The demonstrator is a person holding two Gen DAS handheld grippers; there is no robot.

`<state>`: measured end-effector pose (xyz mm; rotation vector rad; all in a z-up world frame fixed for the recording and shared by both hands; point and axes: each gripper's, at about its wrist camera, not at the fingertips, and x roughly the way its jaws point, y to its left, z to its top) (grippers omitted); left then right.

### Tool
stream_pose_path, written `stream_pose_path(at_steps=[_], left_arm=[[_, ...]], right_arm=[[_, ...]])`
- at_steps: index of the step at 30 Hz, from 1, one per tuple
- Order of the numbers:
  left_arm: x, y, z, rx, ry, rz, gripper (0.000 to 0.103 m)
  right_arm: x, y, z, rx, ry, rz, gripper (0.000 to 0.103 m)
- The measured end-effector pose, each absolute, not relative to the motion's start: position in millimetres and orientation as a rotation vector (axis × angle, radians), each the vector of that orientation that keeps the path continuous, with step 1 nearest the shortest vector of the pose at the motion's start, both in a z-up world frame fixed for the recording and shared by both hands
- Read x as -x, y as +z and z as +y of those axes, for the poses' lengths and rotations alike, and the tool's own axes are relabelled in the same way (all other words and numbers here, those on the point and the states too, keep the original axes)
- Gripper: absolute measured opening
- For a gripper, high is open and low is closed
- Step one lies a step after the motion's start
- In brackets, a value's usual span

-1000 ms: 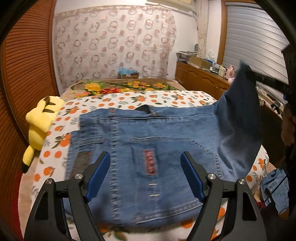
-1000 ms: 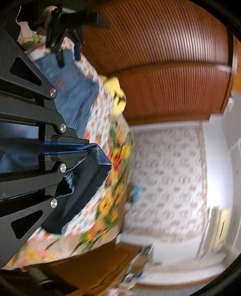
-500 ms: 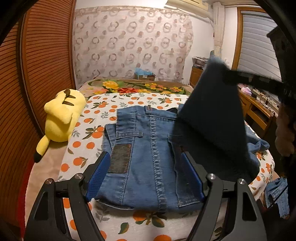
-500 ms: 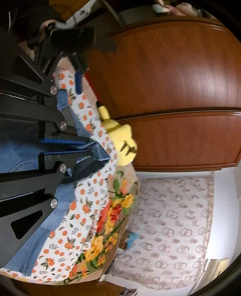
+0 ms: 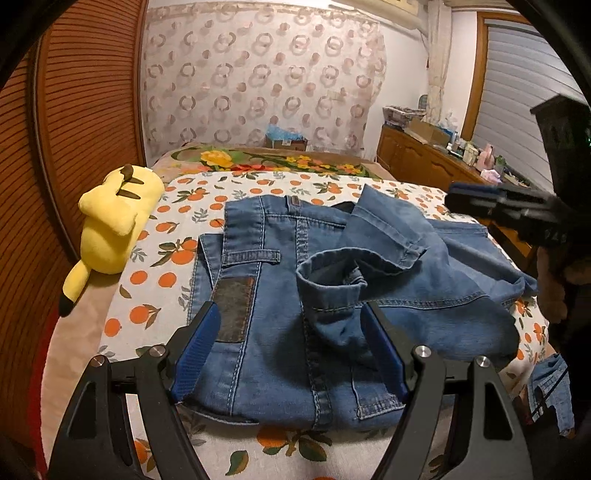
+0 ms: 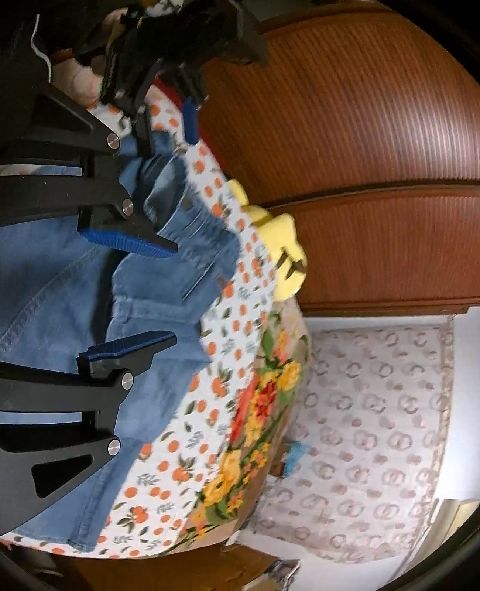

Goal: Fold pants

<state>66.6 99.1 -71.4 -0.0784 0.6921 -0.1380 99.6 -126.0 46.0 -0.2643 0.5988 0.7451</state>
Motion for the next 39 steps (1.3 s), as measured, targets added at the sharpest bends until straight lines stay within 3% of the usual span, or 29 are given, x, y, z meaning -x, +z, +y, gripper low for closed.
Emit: stream_pose_path(at_steps=[4,9,16,17,20,31,39], left_arm=[[-74,-74,95,0.054,-0.15,0.696,0.079],[-91,-79,91,0.052,-0.189,0.724,0.065],[-97,-83,84,0.043,-0.215,0.739,0.03],[-94,-81,83,0.038,-0.218,0.734,0.011],[-87,-76,84,0.036,-0.214,0.713,0.007],[-34,-34,114,0.115,-0.186,0.576,0.006],[-24,-52,143,0.147,-0.12,0.623,0.006]], right_arm=[[-115,32,-120,0.278,0.723,0.656,0.043],[-141,17,-112,0.272,0.696,0.731,0.044],[-168,0,-96,0.25,0.744,0.849,0.044],[-171,-1,-94,0.243,0.765,0.868,0.044],[-172,0,-88,0.226,0.816,0.886,0.007],[-146,85,-50,0.2,0.951,0.668,0.004],[-145,96,9,0.243,1.005,0.628,0.004]])
